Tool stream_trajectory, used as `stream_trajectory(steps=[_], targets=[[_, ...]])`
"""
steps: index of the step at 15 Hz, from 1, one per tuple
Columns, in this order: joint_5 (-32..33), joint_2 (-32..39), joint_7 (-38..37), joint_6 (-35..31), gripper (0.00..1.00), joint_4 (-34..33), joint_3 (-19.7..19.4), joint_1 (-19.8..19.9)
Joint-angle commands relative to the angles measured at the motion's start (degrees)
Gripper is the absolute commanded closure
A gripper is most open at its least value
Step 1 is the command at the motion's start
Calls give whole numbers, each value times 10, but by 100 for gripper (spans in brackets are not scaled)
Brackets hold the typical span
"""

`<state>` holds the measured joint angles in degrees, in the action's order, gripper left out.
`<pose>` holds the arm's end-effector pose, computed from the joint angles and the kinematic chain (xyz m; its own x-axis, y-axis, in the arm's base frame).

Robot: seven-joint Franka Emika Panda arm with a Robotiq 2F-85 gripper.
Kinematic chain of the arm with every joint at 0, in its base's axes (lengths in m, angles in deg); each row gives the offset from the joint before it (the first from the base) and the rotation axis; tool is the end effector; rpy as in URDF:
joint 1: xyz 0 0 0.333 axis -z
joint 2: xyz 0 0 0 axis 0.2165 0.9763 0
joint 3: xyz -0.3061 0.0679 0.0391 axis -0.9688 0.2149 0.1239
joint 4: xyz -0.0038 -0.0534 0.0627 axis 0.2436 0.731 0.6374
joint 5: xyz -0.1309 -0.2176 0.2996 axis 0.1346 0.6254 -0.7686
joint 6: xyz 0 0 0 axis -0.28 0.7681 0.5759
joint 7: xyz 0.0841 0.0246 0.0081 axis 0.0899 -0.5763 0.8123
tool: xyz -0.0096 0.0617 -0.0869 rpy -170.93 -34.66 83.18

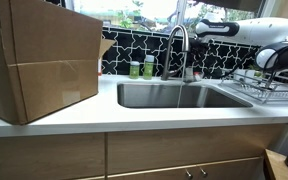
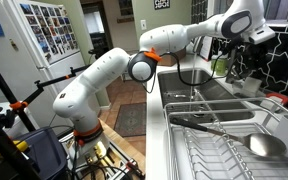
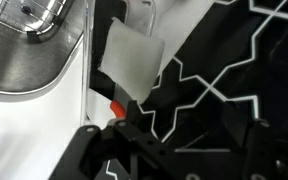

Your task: Rinse the small, white object

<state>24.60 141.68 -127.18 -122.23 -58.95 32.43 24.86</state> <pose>0.6258 -0.5164 0.4845 -0.2044 -0.9543 0.2181 -0.9290 0.1189 -0.3503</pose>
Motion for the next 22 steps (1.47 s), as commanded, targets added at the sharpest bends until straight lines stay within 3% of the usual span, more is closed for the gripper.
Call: stream_trajectory(steps=[1, 6, 12, 22], targets=[[-18, -31, 49, 32, 0, 21, 24, 3], [-11, -50, 198, 110, 0, 22, 31, 1], [5, -32, 375, 149, 0, 1, 21, -6], [15, -17, 635, 139, 0, -8, 32, -32]])
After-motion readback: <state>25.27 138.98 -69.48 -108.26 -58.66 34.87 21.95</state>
